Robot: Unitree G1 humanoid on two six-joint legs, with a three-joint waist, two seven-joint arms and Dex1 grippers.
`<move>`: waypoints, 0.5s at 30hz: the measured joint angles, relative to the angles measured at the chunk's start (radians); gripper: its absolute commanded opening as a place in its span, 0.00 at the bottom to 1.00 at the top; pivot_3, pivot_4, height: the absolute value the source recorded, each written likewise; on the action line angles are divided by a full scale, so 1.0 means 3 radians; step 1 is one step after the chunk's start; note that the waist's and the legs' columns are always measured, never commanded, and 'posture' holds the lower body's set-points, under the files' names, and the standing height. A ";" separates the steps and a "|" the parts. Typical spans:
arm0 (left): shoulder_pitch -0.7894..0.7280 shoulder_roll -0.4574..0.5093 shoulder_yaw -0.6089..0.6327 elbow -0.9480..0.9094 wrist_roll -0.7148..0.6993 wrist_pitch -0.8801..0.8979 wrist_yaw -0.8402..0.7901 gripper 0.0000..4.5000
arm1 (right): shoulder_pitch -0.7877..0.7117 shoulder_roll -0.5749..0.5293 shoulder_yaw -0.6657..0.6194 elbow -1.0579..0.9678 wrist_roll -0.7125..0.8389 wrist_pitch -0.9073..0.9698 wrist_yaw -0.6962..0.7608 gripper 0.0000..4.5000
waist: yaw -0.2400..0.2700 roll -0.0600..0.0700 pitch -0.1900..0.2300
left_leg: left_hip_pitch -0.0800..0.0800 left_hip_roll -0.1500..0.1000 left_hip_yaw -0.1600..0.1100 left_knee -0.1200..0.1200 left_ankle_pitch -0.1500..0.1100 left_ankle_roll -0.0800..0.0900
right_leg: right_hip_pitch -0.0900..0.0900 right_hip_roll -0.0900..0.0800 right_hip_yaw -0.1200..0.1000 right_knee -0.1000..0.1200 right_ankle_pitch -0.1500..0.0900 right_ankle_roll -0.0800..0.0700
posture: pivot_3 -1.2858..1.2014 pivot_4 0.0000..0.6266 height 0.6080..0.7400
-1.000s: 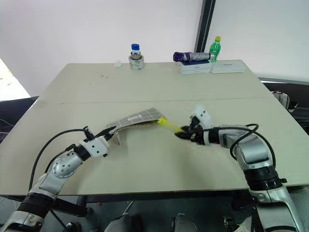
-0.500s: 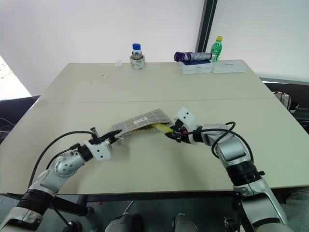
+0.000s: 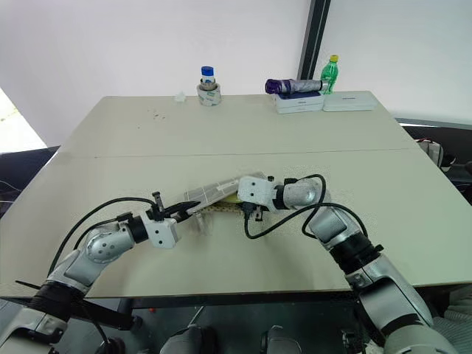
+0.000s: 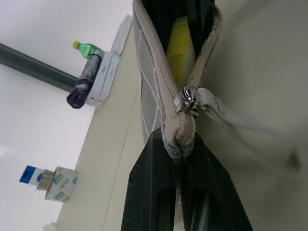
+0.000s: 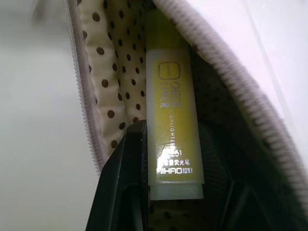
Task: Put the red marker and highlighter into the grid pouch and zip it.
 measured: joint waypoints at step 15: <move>0.0048 -0.0030 0.0098 -0.0001 -0.0110 0.0183 0.0062 0.00 | 0.0824 -0.0103 -0.0886 -0.1035 0.1383 0.0862 0.0546 0.99 | 0.0021 -0.0001 0.0000 | 0.0000 0.0000 -0.0008 0.0004 -0.0011 0.0018 | 0.0007 -0.0002 -0.0001 -0.0001 0.0000 0.0000 | 0.52 0.24 1.00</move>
